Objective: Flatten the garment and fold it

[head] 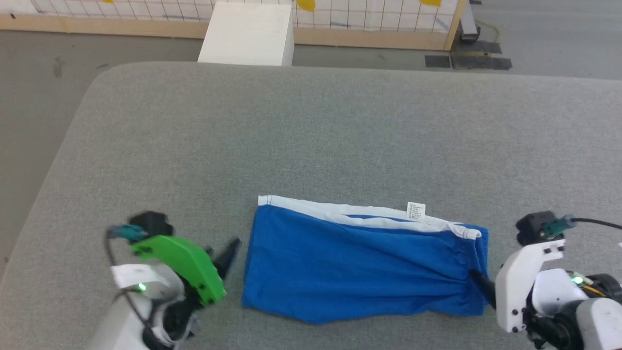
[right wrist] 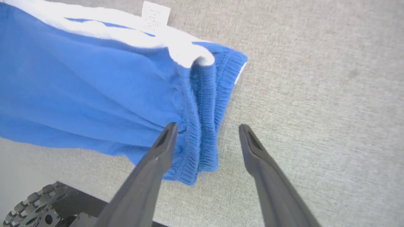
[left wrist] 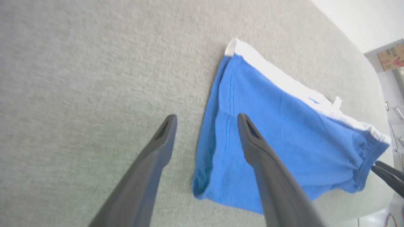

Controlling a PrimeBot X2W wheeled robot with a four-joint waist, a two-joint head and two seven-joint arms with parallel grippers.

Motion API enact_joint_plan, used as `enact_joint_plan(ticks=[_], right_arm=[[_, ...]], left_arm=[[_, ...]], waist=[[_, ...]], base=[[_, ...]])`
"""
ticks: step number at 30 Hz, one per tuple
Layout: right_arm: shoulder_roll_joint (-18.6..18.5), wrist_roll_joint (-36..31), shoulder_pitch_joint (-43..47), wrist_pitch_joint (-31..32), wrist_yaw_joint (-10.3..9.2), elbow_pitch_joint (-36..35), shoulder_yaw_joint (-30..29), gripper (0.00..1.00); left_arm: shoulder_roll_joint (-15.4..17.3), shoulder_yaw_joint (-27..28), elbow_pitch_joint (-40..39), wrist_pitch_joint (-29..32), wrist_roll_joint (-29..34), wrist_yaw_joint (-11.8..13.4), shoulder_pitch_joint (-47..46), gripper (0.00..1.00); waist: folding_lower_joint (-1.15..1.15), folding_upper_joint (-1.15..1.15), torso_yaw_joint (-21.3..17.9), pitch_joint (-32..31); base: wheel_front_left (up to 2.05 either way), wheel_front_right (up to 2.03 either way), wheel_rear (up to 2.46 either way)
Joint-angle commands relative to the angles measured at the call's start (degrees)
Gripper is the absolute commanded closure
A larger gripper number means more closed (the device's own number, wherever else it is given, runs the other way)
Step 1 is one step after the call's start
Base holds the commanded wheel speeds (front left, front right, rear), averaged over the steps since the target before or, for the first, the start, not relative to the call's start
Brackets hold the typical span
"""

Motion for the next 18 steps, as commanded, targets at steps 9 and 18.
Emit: enact_joint_plan(ticks=[9,18], right_arm=[[1.0,-0.9,-0.5,-2.5,-0.1,-4.5,-2.7,0.0],[2.0,-3.9,-3.5,-2.7,-0.1,0.1,-2.2,0.0]], left_arm=[[3.6,6.9,-7.2,-25.9,10.6,-1.4,1.0,0.0],[2.7,10.9,-12.6,-39.2,22.0,-4.2,2.3,0.0]], waist=[[0.0,0.0,-0.4,0.0],[0.0,0.0,0.6,4.1]], base=[[0.0,0.0,0.0],[0.0,0.0,0.0]])
